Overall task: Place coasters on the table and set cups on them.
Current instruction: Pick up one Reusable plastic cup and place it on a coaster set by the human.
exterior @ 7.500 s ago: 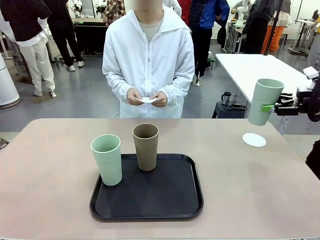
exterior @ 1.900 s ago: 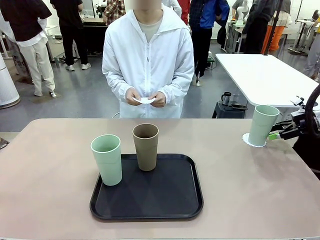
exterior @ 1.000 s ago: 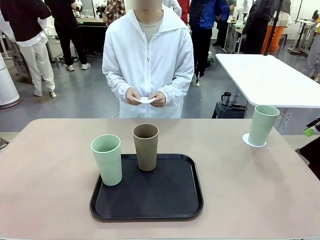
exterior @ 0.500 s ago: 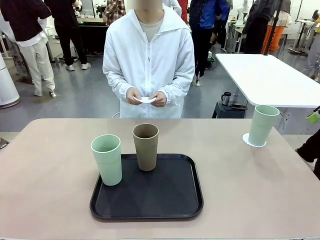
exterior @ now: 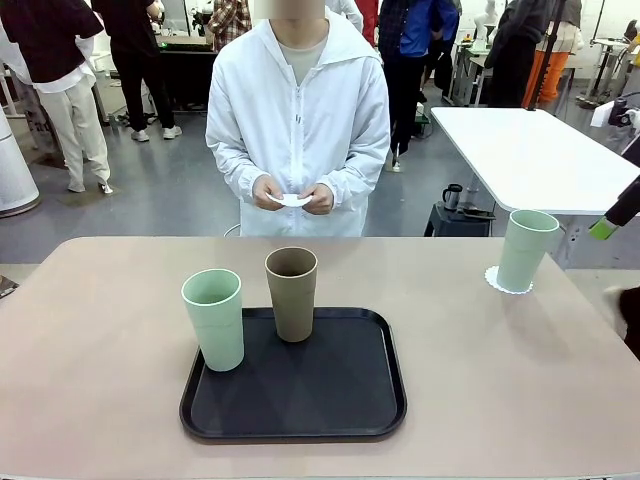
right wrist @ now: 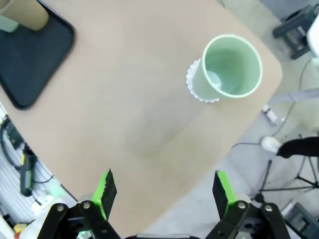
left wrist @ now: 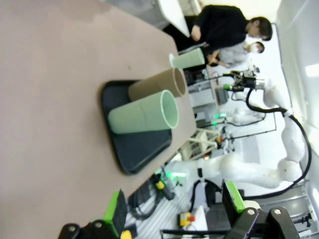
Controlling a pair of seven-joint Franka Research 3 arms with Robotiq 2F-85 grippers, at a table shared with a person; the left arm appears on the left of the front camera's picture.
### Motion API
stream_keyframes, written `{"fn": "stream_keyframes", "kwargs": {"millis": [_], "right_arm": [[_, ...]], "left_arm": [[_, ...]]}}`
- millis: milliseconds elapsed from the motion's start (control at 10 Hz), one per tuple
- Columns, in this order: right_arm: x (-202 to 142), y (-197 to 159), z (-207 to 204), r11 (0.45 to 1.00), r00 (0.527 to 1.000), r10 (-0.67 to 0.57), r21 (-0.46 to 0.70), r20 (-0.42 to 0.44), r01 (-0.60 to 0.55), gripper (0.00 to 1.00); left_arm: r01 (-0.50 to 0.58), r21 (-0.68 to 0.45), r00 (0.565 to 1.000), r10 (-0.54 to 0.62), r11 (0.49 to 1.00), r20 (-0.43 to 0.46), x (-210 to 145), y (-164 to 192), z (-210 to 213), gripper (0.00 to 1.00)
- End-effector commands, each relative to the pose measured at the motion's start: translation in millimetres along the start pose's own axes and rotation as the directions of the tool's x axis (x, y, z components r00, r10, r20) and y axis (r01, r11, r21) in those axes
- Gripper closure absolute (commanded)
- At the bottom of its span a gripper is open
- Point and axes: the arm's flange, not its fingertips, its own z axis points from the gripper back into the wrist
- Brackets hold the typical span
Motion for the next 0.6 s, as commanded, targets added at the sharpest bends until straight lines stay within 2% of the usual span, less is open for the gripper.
{"fn": "stream_keyframes", "kwargs": {"millis": [0,500], "right_arm": [[-5.1,-5.0,2.5,1.0,1.0,-0.012,-0.013,0.014,0.012,0.0],[-5.1,-5.0,2.5,1.0,1.0,-0.012,-0.013,0.014,0.012,0.0]], "left_arm": [[0.012,-0.014,1.0,-0.012,1.0,0.008,0.0,-0.5,1.0,0.0],[0.012,-0.014,1.0,-0.012,1.0,0.008,0.0,-0.5,1.0,0.0]]}}
